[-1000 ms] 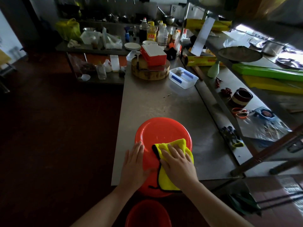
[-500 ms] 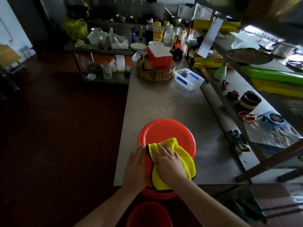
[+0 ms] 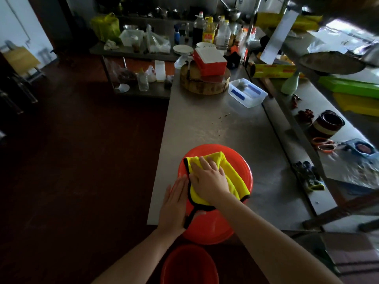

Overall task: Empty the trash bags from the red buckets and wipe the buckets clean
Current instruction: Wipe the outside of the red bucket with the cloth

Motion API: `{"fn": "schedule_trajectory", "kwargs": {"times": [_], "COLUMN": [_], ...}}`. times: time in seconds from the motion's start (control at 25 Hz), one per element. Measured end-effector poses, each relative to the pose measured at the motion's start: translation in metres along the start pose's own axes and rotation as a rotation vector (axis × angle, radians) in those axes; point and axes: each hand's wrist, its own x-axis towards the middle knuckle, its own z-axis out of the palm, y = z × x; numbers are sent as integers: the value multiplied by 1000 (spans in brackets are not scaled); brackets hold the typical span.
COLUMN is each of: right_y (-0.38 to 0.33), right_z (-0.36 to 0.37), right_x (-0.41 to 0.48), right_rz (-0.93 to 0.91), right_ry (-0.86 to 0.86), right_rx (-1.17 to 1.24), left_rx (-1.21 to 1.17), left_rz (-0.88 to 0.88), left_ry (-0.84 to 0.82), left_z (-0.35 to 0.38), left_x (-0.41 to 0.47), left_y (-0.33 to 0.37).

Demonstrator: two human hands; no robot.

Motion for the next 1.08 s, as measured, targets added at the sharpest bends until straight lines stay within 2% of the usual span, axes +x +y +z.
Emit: {"fn": "schedule_trajectory", "kwargs": {"times": [0.2, 0.36, 0.56, 0.84, 1.08], "right_y": [12, 17, 25, 39, 41], "right_z": [16, 22, 10, -8, 2], "right_x": [-66, -73, -26, 50, -25], "right_rz": [-19, -7, 11, 59, 26], "right_ry": [66, 35, 15, -17, -12], "right_rx": [-22, -13, 61, 22, -23], "left_rx": [125, 125, 42, -15, 80], "left_rz": [-42, -23, -10, -40, -26], "left_ry": [-74, -81, -52, 4, -43], "left_z": [5, 12, 7, -1, 0], "left_x": [-2, -8, 3, -1, -2], "left_y": [-2, -5, 1, 4, 3]}}
